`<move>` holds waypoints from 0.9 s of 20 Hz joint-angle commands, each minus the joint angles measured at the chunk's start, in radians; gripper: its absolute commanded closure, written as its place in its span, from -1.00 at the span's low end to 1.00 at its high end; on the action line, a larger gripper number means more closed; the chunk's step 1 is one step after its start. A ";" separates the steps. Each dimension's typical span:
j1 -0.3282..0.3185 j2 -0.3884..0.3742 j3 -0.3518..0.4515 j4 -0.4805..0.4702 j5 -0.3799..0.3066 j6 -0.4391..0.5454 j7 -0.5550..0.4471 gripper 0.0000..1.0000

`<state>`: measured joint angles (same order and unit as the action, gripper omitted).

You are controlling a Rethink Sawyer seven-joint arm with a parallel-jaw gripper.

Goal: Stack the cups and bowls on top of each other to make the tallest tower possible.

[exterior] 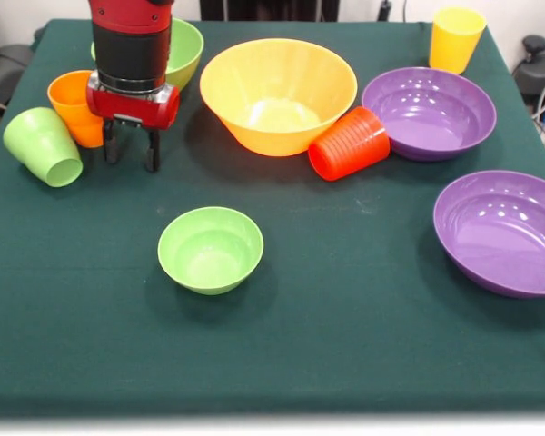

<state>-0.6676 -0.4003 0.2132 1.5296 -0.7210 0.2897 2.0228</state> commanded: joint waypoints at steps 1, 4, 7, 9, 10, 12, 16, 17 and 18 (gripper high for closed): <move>0.005 0.083 0.015 -0.010 -0.065 -0.049 -0.026 -1.00; 0.005 0.084 0.018 -0.009 -0.067 -0.054 -0.025 -1.00; -0.006 0.057 0.031 0.021 -0.060 -0.043 -0.038 -1.00; -0.010 0.032 0.039 0.046 -0.050 -0.027 -0.044 -1.00; -0.014 0.018 0.046 0.062 -0.044 -0.019 -0.048 -1.00; -0.023 -0.015 0.057 0.090 -0.030 0.001 -0.056 -1.00; -0.013 -0.075 0.041 0.140 -0.009 0.022 -0.029 -1.00; -0.012 -0.086 0.039 0.154 -0.004 0.024 -0.022 -1.00; -0.016 -0.092 0.044 0.166 -0.003 0.021 -0.022 -1.00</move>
<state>-0.6885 -0.4490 0.2125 1.5976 -0.7212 0.2895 2.0228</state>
